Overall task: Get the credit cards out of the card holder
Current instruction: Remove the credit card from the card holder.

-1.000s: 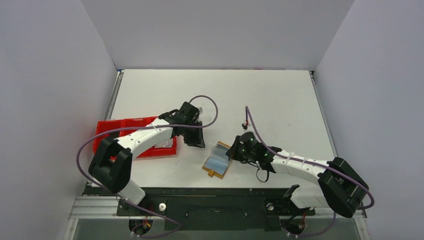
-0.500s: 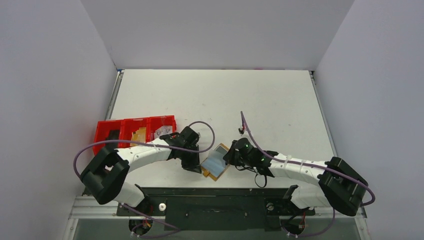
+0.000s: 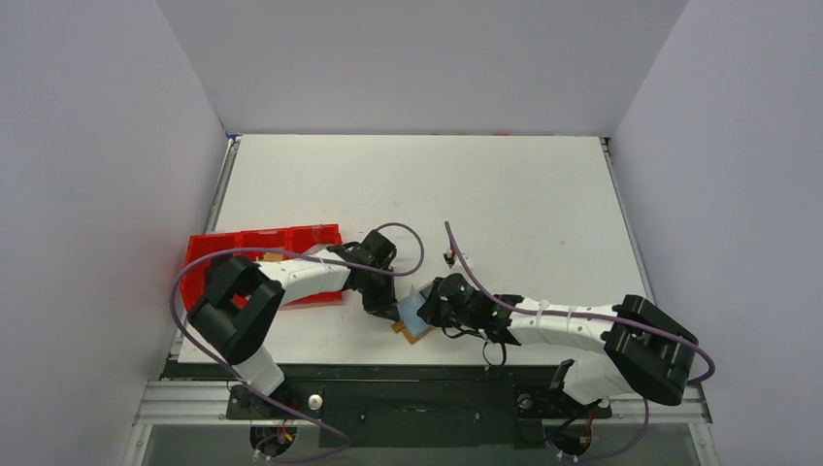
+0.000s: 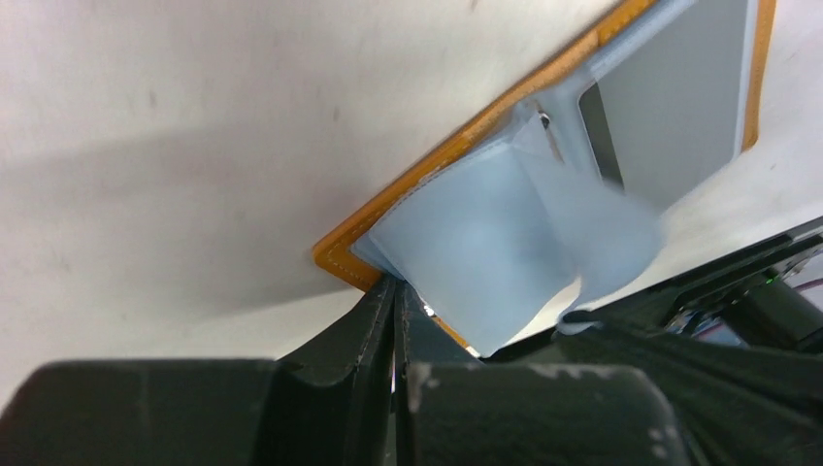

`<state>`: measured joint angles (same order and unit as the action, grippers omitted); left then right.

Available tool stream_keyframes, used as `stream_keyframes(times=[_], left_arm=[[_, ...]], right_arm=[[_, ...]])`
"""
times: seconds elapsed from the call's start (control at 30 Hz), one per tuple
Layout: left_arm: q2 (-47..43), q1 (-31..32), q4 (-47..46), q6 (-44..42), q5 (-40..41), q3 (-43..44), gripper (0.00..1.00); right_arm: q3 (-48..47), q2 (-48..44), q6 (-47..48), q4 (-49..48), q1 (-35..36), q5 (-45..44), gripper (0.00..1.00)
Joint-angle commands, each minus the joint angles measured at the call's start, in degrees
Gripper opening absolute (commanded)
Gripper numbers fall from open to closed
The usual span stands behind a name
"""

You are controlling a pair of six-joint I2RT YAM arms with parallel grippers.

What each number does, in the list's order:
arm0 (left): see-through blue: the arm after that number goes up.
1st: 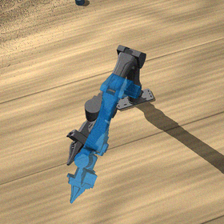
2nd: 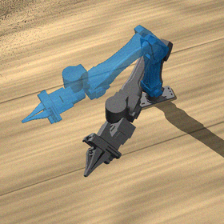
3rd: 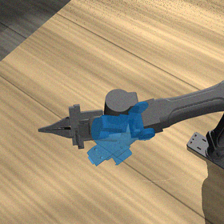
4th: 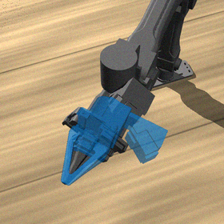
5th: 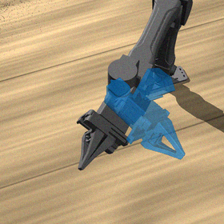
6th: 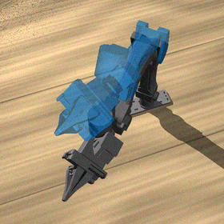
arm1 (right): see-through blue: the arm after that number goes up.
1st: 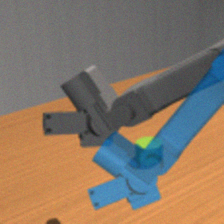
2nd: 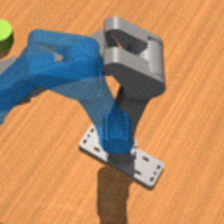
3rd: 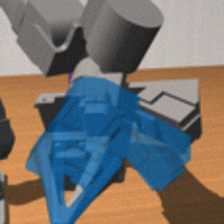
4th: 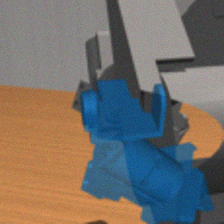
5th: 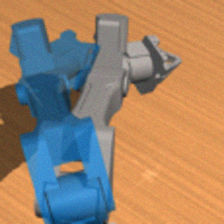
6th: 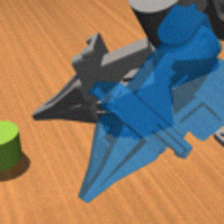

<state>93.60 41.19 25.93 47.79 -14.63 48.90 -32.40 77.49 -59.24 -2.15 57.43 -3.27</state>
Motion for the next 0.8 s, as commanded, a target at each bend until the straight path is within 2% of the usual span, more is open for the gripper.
stream_keyframes(times=[0.0, 0.23, 0.53, 0.6, 0.77], left_arm=[[5.95, -2.3, -1.93, -4.68, 3.43, 5.87, 0.0], [10.24, -4.89, 1.48, -8.28, 2.82, 13.07, 0.0], [1.48, -6.5, 5.79, -9.38, 3.79, 12.09, 0.0], [-0.17, -6.5, 6.53, -9.38, 3.85, 12.43, 0.0], [-1.61, -6.4, 5.98, -8.89, 0.45, 14.65, 0.0]], right_arm=[[-2.61, 1.66, 0.11, -4.17, 0.29, -2.13, 0.0], [-5.3, 6.78, 1.22, -5.34, 0.3, -1.28, 0.0], [-7.76, 12.01, 1.39, -4.98, -0.03, -0.75, 0.0], [-7.76, 11.91, 1.4, -4.66, 0.03, -0.75, 0.05], [-7.94, 10.1, 1.87, -3.29, -0.12, -1.7, 0.24]])
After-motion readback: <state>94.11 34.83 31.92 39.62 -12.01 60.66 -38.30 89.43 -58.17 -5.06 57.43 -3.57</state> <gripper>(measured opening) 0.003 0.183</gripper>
